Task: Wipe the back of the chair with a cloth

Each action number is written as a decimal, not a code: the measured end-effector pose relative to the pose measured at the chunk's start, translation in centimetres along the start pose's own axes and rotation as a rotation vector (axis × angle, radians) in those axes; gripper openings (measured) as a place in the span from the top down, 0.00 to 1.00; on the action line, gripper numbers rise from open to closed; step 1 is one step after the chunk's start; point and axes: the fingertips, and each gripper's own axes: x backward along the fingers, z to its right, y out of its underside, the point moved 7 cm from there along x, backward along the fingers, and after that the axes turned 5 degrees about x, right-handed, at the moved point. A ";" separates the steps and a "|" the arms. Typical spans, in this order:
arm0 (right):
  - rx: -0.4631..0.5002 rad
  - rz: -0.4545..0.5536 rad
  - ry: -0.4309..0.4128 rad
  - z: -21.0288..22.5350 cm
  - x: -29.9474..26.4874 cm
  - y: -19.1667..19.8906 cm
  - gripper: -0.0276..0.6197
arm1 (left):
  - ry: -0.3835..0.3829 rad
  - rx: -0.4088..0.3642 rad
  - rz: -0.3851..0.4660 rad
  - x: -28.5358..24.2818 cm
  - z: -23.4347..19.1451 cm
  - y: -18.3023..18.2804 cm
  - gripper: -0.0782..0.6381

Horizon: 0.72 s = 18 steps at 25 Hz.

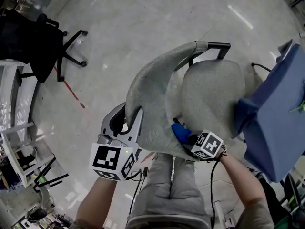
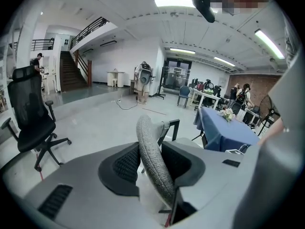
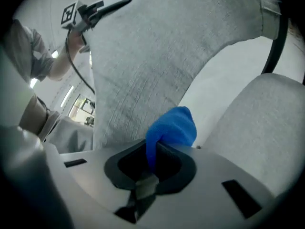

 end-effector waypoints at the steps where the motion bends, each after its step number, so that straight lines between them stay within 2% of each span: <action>1: 0.013 -0.060 0.007 -0.2 0.4 0.9 0.87 | 0.000 0.003 0.001 0.0 0.0 0.0 0.68; 3: 0.012 -0.131 0.024 -0.2 1.1 2.2 0.87 | -0.002 0.007 0.005 0.0 0.0 0.1 0.68; 6: -0.007 -0.172 0.007 0.1 1.2 2.7 0.87 | -0.004 0.016 0.012 -0.1 0.1 0.1 0.69; 9: 0.053 -0.202 -0.002 0.0 0.6 1.6 0.87 | 0.002 0.027 0.016 -0.2 0.1 0.2 0.69; 14: 0.101 -0.098 -0.040 -0.2 -0.2 -2.8 0.87 | 0.004 0.036 0.013 -0.1 0.2 0.2 0.69; 18: 0.217 0.003 0.009 0.1 0.1 -7.3 0.87 | 0.011 0.048 0.015 -0.1 0.2 0.2 0.70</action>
